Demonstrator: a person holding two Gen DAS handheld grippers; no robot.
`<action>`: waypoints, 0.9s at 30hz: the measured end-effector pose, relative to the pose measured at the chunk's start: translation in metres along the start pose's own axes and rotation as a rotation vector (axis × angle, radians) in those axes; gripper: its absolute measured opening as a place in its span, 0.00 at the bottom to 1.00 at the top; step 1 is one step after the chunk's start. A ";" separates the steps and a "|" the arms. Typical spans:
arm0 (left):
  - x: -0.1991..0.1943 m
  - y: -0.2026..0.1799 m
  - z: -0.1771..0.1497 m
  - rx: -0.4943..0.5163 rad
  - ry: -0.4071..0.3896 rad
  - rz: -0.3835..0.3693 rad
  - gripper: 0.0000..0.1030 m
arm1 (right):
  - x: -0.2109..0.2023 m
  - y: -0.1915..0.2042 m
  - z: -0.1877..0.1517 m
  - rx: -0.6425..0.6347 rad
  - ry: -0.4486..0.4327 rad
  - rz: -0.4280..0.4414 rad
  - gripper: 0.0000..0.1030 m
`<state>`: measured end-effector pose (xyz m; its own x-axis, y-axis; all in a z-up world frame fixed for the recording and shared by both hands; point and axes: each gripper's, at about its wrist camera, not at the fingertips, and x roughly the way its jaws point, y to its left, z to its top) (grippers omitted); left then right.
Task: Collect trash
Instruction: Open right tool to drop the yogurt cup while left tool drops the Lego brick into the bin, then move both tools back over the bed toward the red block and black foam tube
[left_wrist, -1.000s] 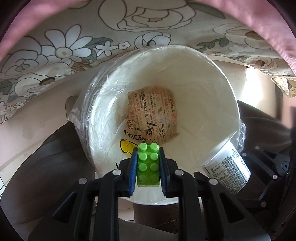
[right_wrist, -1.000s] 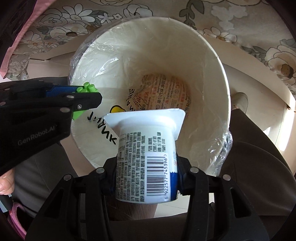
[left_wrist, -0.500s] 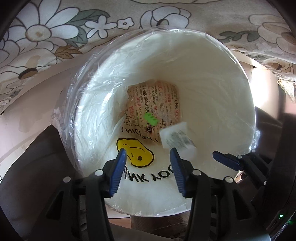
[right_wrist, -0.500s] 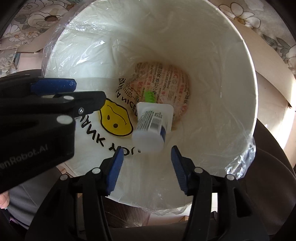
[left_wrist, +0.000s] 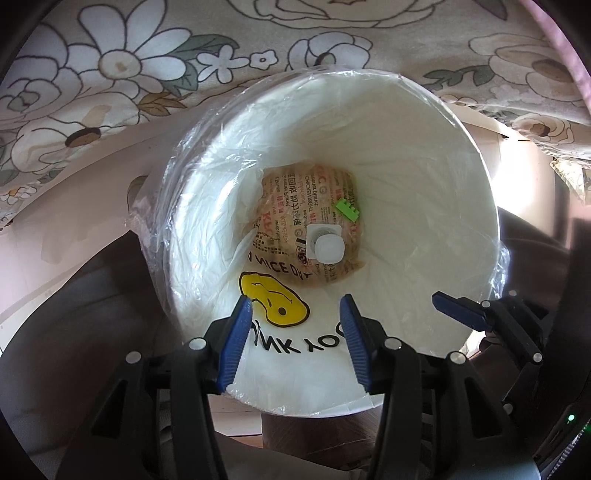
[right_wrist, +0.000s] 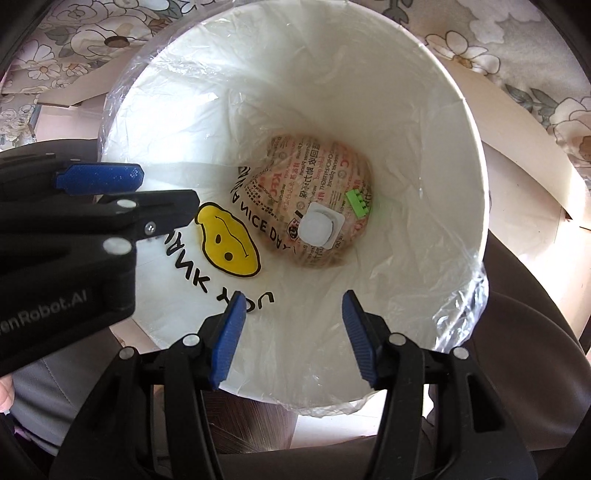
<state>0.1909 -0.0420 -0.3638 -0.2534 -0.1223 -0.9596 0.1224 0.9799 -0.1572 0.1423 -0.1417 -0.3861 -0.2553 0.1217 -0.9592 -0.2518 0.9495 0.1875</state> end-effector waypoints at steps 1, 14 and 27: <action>-0.003 0.000 -0.002 0.000 -0.005 -0.002 0.50 | -0.002 0.000 -0.001 -0.002 -0.005 -0.003 0.54; -0.078 0.000 -0.034 0.028 -0.148 0.008 0.50 | -0.054 0.005 -0.032 -0.022 -0.113 -0.051 0.54; -0.202 0.006 -0.054 0.058 -0.392 0.089 0.53 | -0.176 0.016 -0.050 -0.088 -0.321 -0.119 0.53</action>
<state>0.1910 -0.0033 -0.1582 0.1448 -0.0989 -0.9845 0.1846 0.9802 -0.0714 0.1363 -0.1629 -0.2032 0.0838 0.1095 -0.9904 -0.3454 0.9355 0.0742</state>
